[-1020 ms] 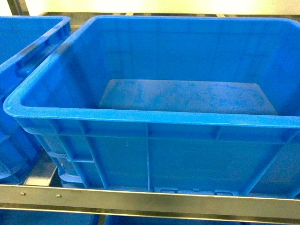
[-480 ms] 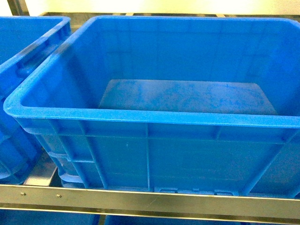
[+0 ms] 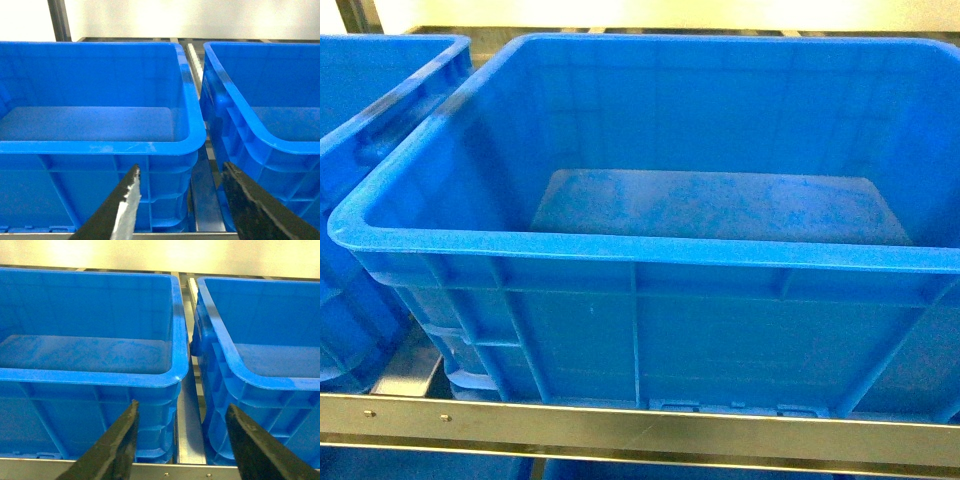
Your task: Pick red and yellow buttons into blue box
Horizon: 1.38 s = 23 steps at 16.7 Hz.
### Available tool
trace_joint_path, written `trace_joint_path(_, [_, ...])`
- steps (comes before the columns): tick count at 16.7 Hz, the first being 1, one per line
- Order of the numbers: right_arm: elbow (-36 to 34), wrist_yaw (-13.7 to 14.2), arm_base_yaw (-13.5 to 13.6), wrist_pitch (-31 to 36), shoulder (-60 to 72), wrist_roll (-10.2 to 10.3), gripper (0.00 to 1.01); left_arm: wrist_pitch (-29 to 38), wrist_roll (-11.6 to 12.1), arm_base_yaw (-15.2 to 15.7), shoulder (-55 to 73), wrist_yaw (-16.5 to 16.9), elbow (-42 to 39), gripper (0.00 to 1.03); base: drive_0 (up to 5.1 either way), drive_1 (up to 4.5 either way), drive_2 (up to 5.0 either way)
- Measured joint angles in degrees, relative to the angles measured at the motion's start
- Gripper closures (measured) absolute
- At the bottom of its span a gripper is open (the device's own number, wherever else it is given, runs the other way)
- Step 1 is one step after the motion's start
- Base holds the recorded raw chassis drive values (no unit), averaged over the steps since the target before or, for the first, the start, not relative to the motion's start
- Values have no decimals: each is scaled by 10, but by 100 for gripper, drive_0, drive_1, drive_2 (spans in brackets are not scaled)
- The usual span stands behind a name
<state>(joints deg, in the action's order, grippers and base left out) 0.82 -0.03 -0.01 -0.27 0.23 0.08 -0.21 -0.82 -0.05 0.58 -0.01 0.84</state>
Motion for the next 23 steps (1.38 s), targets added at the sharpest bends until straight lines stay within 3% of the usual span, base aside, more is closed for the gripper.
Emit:
trace_joint_path(4, [0, 0, 0, 0, 0, 0, 7, 0, 0, 0, 0, 0, 0, 12, 0, 0, 0])
trace_joint_path(5, [0, 0, 0, 0, 0, 0, 1, 0, 1, 0, 0, 0, 0, 3, 0, 0, 0])
trace_joint_path(16, [0, 0, 0, 0, 0, 0, 3, 0, 2, 0, 0, 0, 0, 5, 0, 0, 0])
trace_joint_path(23, [0, 0, 0, -1, 0, 0, 3, 0, 2, 0, 0, 0, 0, 5, -476, 216, 294])
